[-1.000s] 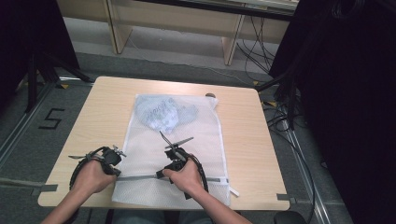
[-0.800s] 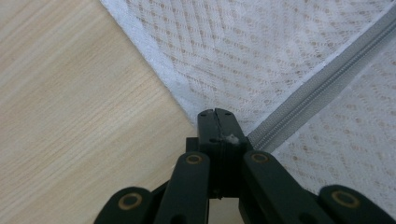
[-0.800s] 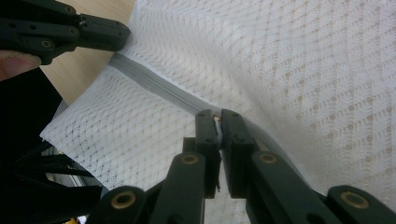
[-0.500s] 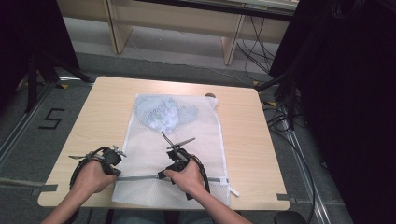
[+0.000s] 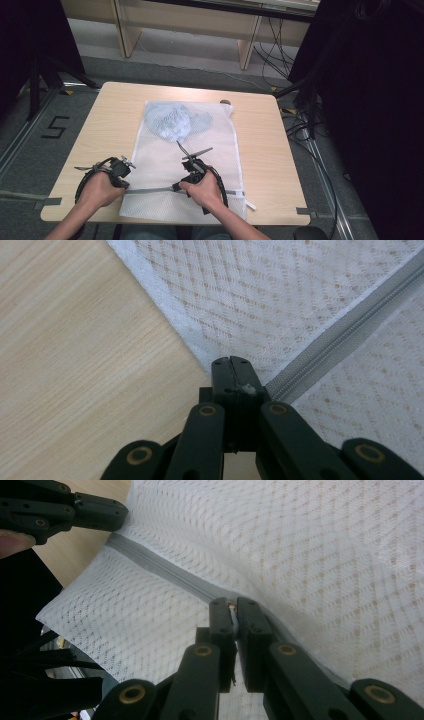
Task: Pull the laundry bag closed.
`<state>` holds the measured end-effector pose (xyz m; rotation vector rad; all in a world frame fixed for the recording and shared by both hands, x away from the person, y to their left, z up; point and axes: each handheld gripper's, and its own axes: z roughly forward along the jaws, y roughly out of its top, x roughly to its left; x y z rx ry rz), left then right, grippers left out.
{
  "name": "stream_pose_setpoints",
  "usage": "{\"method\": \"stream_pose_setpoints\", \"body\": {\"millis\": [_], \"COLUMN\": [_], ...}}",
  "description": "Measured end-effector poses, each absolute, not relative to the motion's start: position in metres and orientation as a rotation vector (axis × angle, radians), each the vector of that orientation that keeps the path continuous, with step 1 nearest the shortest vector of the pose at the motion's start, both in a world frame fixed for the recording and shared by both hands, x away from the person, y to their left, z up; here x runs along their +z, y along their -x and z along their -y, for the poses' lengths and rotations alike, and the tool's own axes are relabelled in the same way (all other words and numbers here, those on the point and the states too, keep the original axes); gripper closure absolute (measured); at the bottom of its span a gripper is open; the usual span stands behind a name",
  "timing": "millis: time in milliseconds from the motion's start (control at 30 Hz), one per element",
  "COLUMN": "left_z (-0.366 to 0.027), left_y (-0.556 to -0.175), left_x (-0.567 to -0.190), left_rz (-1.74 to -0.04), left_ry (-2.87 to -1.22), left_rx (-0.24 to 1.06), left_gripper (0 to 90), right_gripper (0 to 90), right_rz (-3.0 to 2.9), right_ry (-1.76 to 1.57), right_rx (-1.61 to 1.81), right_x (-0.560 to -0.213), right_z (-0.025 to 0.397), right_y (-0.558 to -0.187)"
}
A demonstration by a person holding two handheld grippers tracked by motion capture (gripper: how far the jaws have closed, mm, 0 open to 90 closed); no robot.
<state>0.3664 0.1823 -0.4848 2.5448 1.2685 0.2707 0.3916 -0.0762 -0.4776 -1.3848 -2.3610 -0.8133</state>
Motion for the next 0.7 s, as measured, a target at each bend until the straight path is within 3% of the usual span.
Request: {"method": "stream_pose_setpoints", "body": {"millis": [700], "left_z": [-0.1824], "left_y": [-0.3679], "left_x": [-0.4842], "left_rz": [-1.265], "left_ry": [-2.558], "left_rx": [0.265], "left_gripper": [90.0], "right_gripper": [87.0], "right_rz": [2.363], "right_ry": [1.437], "right_rx": [-0.796], "right_x": [-0.4761], "right_z": [0.0850], "right_y": [-0.3908]}}
